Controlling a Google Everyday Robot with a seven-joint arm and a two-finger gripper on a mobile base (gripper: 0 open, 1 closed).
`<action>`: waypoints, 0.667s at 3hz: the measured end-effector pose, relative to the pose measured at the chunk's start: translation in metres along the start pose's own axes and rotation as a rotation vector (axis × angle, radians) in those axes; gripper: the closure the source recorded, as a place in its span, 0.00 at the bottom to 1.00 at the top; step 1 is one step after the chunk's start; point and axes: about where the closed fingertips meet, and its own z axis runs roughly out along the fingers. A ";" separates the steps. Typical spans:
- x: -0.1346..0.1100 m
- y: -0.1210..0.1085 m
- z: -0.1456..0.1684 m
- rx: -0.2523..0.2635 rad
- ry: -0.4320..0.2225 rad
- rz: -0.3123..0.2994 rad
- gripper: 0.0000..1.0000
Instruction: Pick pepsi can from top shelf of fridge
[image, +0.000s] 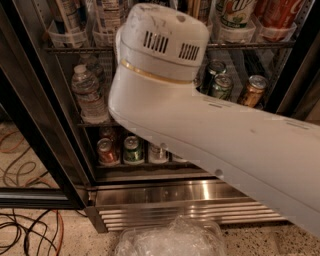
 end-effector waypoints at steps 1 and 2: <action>-0.002 -0.004 0.002 0.011 -0.011 0.004 0.48; -0.015 -0.012 0.006 0.028 -0.052 0.014 0.47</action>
Offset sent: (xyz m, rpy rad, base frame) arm 0.0271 -0.0237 0.0227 0.0995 -0.0907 -0.0680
